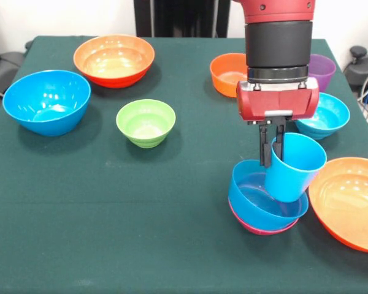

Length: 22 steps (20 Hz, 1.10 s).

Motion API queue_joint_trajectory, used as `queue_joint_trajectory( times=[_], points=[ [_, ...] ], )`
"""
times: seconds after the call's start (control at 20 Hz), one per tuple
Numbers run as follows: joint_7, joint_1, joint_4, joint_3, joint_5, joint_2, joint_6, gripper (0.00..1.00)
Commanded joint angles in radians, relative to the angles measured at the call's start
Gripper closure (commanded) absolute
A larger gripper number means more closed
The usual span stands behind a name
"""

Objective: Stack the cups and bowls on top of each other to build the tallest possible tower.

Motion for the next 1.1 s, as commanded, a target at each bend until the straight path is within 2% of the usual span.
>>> queue_joint_trajectory(
  times=[0.05, 0.35, 0.5, 0.7, 1.1],
  points=[
    [0.067, 0.014, 0.045, 0.002, -0.048, 0.010, 0.035, 1.00],
    [0.074, 0.019, 0.034, -0.010, -0.042, 0.011, 0.031, 1.00],
    [0.040, 0.003, 0.006, -0.002, -0.056, 0.015, 0.045, 1.00],
    [0.003, -0.034, -0.027, 0.033, -0.072, 0.063, 0.044, 1.00],
    [-0.014, -0.049, -0.065, 0.059, -0.075, 0.109, 0.045, 1.00]
  ],
)
